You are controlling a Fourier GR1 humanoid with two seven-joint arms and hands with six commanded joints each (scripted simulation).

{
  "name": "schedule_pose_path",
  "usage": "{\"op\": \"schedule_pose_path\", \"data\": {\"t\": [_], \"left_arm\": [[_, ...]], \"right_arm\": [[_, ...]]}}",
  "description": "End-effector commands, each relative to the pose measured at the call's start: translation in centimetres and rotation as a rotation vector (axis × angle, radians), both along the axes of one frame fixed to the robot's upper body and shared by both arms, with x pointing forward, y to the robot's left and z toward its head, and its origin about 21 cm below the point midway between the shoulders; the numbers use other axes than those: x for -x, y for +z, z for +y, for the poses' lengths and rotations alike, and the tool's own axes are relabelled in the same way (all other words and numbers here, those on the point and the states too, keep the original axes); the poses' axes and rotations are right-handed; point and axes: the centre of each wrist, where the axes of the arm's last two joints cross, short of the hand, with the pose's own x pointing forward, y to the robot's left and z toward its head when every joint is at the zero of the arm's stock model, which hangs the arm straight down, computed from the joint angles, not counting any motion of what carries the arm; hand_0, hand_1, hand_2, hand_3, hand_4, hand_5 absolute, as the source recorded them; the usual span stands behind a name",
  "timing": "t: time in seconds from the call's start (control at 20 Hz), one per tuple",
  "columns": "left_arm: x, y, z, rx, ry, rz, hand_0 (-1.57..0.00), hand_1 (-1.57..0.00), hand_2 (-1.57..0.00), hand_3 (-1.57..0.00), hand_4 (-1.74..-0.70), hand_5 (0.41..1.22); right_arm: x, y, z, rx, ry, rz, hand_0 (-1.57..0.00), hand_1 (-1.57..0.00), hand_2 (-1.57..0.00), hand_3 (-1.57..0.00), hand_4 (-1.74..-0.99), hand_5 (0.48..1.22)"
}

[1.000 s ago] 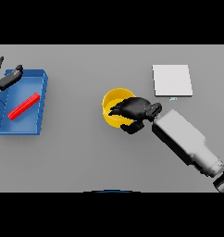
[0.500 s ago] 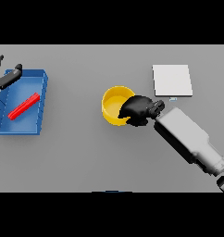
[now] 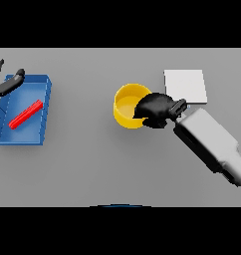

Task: Pick up the red beaker and tilt it to pour out 1 green nut into yellow bowl. Pick up the yellow bowl and place it on the metallic measuring scale.

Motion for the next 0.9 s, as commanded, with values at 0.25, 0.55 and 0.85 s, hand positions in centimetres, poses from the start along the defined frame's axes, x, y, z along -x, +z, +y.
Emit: {"op": "schedule_pose_path", "data": {"t": [0.25, 0.55, 0.85], "left_arm": [[-0.1, 0.0, -0.2, 0.025, -0.008, -0.005, 0.0, 0.0, 0.0, 0.0, -0.8, 0.704], [0.2, 0.6, 0.1, 0.058, 0.014, 0.0, 0.0, 0.0, 0.0, 0.0, -0.83, 0.728], [0.2, 0.8, -0.6, 0.053, 0.028, 0.024, 0.0, 0.0, 0.0, 0.0, -0.85, 0.754]], "right_arm": [[0.3, 1.8, -1.7, 0.006, -0.057, -0.067, -1.57, -1.57, -1.51, -1.18, -1.739, 1.219], [-1.9, 3.8, -4.8, -0.021, -0.167, -0.151, -1.55, -1.57, -1.52, -1.17, -1.741, 1.22], [-4.5, 3.7, -8.3, -0.016, -0.295, -0.226, -1.57, -1.57, -1.55, -1.16, -1.741, 1.221]]}}
